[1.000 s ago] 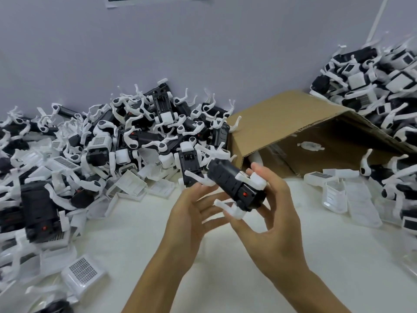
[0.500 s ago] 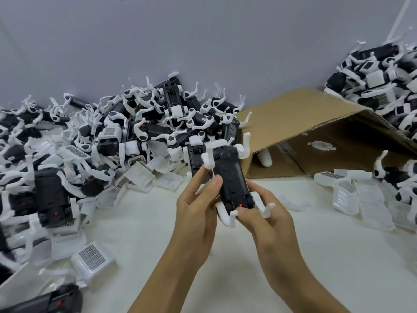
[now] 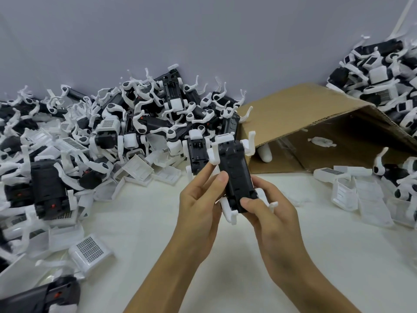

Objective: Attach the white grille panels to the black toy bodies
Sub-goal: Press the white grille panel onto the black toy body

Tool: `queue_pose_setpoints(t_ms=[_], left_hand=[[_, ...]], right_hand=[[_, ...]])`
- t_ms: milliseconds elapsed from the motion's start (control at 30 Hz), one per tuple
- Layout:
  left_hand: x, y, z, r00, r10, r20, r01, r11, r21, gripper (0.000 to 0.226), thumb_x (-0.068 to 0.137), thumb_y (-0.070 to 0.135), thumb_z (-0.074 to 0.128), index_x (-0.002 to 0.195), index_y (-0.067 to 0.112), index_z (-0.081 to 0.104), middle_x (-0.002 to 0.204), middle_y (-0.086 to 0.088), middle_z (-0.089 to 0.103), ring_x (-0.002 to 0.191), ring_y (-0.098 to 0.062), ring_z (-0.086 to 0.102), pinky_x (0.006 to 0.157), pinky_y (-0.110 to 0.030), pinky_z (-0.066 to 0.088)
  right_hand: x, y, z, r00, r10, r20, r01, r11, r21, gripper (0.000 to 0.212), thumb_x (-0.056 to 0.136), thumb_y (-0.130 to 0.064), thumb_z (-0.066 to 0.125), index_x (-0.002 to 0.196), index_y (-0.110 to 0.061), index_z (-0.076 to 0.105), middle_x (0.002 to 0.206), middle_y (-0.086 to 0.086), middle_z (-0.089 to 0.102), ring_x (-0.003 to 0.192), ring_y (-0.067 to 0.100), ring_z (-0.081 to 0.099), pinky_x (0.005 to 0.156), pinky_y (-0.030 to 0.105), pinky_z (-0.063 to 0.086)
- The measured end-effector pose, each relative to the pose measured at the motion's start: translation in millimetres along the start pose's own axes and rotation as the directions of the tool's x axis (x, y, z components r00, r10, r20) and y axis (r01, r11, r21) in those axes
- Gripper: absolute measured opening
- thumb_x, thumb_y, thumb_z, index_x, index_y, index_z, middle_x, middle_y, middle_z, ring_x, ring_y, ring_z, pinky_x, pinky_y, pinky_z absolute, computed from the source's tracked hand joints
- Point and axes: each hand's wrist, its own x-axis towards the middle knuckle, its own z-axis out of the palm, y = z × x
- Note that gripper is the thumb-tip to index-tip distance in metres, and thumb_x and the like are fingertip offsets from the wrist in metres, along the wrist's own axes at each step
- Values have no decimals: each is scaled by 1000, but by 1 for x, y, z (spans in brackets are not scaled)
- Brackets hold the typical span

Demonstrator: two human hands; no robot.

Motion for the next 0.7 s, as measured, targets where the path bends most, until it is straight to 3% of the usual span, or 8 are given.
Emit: queue_pose_setpoints(t_ms=[100, 200, 300, 433, 700], left_hand=[[-1, -2, 0, 1000, 9, -10, -9, 1000, 25, 45, 93, 23, 60, 137, 14, 60, 115, -17, 72, 107, -33, 69, 93, -46, 57], [0, -2, 1, 1000, 4, -9, -4, 1000, 8, 43, 94, 23, 60, 136, 15, 62, 118, -16, 72, 109, -34, 68, 90, -41, 57], [0, -1, 0, 1000, -11, -24, 11, 1000, -12, 42, 94, 24, 59, 135, 16, 63, 107, -12, 75, 107, -31, 68, 89, -37, 56], [0, 0, 0, 999, -20, -34, 19, 1000, -17, 41, 97, 21, 57, 137, 15, 61, 124, -17, 70, 112, -30, 68, 85, -33, 57], [-1, 0, 2, 1000, 3, -14, -3, 1000, 6, 48, 93, 24, 60, 140, 14, 58, 121, -17, 71, 110, -32, 69, 92, -39, 55]], right_hand=[[1, 0, -1, 1000, 2, -9, -2, 1000, -15, 35, 75, -22, 61, 96, -46, 73, 100, -5, 76, 99, 23, 72, 90, 37, 57], [1, 1, -2, 1000, -6, 7, 6, 1000, -12, 37, 75, -20, 60, 97, -47, 73, 102, -5, 76, 104, 22, 70, 88, 32, 57], [0, 1, -1, 999, -3, 38, 3, 1000, 4, 40, 74, -17, 59, 99, -45, 73, 104, -5, 75, 108, 23, 68, 89, 32, 57], [-2, 1, 0, 999, -9, 46, 8, 1000, 23, 40, 74, -17, 60, 103, -43, 73, 104, -3, 76, 108, 22, 69, 88, 30, 57], [0, -1, 0, 1000, -28, 13, 27, 995, 92, 29, 79, -21, 62, 97, -40, 75, 100, 1, 77, 101, 20, 72, 78, 19, 57]])
